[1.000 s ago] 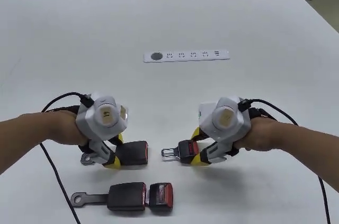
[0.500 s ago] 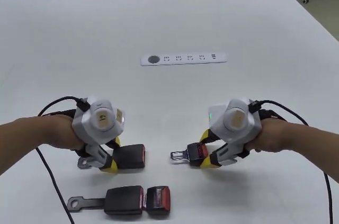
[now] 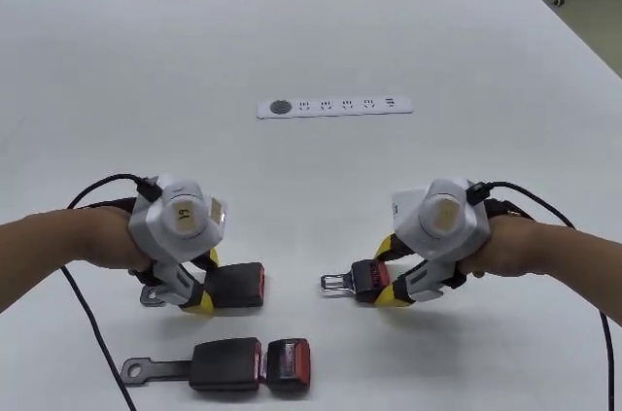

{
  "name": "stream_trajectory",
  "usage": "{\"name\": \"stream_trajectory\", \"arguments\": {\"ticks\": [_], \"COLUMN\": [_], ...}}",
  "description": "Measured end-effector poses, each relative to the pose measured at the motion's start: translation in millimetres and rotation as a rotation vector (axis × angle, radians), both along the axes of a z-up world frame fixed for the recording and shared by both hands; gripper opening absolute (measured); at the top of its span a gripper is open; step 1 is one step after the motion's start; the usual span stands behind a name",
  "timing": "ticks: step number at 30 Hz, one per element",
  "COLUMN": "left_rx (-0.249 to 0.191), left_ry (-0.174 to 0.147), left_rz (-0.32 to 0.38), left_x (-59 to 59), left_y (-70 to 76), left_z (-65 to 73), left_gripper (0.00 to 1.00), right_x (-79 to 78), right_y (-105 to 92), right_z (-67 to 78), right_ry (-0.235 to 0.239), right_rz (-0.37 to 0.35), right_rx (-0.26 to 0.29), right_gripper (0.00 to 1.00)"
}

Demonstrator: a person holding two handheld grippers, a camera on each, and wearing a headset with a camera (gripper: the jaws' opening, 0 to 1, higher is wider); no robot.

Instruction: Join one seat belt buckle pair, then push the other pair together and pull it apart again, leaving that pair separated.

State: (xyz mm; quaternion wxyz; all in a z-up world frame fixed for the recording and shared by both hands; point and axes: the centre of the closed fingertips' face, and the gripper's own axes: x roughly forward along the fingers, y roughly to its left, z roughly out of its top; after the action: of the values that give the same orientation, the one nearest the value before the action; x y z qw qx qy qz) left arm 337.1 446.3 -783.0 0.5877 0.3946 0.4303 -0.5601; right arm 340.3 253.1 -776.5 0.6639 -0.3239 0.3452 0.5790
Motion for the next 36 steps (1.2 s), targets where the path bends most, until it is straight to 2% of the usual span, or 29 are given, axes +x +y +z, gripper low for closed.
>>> {"name": "stream_trajectory", "arguments": {"ticks": [4, 7, 11, 15, 17, 19, 21, 23, 27, 28, 31, 33, 36], "left_rx": [-0.015, -0.021, -0.035, -0.044, -0.066, -0.09, -0.107, -0.126, -0.14, -0.148, -0.18, -0.201, -0.231], "left_ry": [-0.003, -0.005, -0.033, -0.057, -0.066, -0.073, -0.077, -0.077, -0.083, -0.085, -0.09, -0.092, -0.095], "left_rz": [0.002, 0.014, 0.027, 0.037, 0.067, 0.092, 0.111, 0.129, 0.156, 0.167, 0.219, 0.246, 0.294], "left_x": [-0.2, 0.6, 2.6, 6.8, 9.8, 7.2, 8.0, 3.3, 1.4, -1.6, -6.4, -7.3, -15.2], "left_y": [0.4, 0.3, 2.9, 11.5, 15.9, 14.4, 19.4, 20.2, 33.3, 32.5, 35.3, 43.3, 49.8], "left_z": [0.5, 0.7, 3.1, 7.8, 8.7, 13.3, 16.2, 20.6, 19.5, 21.1, 26.9, 26.5, 31.2], "left_gripper": [0.32, 0.32, 0.35, 0.37, 0.38, 0.38, 0.38, 0.38, 0.4, 0.41, 0.43, 0.44, 0.47], "right_x": [-1.4, -3.6, -2.5, -2.6, -2.9, -3.6, -4.8, -7.2, -11.7, -12.6, -16.1, -17.9, -22.5], "right_y": [0.4, 1.3, -0.9, -5.0, -6.9, -9.2, -11.8, -13.3, -17.3, -18.0, -20.2, -21.8, -24.1], "right_z": [-3.5, -5.4, -4.8, -0.7, 2.7, 4.7, 4.9, 7.0, 9.7, 10.1, 14.2, 14.8, 21.7], "right_ry": [-0.008, -0.006, -0.016, -0.025, -0.028, -0.03, -0.033, -0.036, -0.041, -0.043, -0.048, -0.055, -0.067], "right_rz": [0.004, 0.001, -0.007, -0.017, -0.027, -0.031, -0.04, -0.045, -0.059, -0.062, -0.082, -0.099, -0.128], "right_rx": [-0.009, -0.005, 0.001, 0.006, 0.014, 0.018, 0.021, 0.027, 0.036, 0.038, 0.055, 0.065, 0.09], "right_gripper": [0.32, 0.38, 0.41, 0.44, 0.45, 0.47, 0.48, 0.5, 0.54, 0.55, 0.56, 0.59, 0.6]}}
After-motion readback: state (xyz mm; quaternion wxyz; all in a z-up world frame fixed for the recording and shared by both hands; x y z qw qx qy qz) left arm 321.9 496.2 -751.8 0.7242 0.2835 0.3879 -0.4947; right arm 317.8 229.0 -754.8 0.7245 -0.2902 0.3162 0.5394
